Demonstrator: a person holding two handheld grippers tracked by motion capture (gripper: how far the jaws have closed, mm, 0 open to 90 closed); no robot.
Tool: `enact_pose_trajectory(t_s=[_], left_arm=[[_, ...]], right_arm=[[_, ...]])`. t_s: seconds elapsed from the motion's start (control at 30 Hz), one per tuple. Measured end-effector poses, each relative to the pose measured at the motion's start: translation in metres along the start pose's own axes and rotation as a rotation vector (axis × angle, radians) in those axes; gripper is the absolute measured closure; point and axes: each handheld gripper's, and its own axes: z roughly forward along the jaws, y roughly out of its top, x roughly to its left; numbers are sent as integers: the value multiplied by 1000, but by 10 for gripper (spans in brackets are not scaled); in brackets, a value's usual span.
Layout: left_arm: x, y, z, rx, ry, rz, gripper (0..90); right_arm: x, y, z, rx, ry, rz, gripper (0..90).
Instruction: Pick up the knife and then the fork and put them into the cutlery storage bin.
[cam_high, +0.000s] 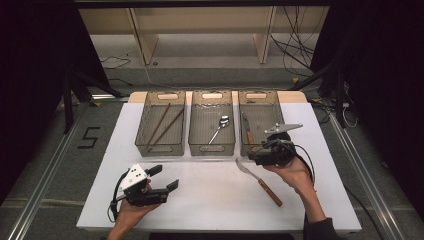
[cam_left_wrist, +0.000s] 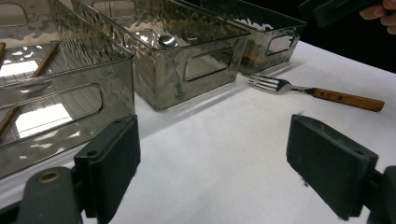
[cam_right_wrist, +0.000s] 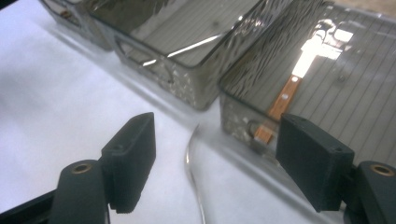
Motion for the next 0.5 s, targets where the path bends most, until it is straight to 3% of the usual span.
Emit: enact_pose_trajectory(t_s=[0.5], left_arm=[[-1,1,-1,-5,-5,5,172]], right_arm=[[11,-20,2,98,13,-27,267]])
